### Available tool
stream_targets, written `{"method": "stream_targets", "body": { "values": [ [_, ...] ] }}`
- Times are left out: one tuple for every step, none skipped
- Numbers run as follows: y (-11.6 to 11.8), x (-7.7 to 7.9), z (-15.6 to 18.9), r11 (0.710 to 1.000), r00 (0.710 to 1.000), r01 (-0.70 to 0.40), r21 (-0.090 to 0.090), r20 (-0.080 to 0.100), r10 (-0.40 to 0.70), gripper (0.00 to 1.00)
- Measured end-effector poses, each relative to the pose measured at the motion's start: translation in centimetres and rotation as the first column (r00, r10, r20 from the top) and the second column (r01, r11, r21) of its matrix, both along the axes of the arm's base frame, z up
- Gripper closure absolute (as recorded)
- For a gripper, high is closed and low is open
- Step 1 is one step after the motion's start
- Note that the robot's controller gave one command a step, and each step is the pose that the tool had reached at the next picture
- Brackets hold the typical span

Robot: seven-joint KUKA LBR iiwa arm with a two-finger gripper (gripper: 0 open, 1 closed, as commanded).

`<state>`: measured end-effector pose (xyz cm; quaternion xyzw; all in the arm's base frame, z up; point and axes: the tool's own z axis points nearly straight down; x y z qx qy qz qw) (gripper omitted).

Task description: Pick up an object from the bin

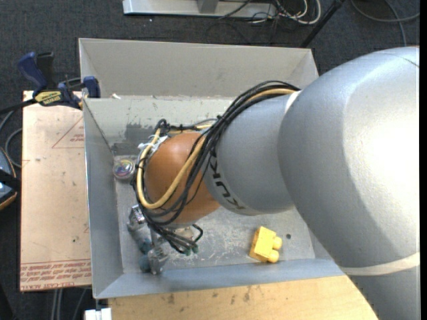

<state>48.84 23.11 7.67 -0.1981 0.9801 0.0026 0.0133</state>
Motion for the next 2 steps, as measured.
{"method": "stream_targets", "body": {
  "values": [
    [-2.7, -0.6, 2.4, 0.99, 0.99, -0.141, -0.008, -0.017, 0.141, 0.0],
    [1.5, -0.6, 2.4, 0.944, 0.944, -0.33, -0.008, -0.02, 0.33, 0.0]
  ]
}}
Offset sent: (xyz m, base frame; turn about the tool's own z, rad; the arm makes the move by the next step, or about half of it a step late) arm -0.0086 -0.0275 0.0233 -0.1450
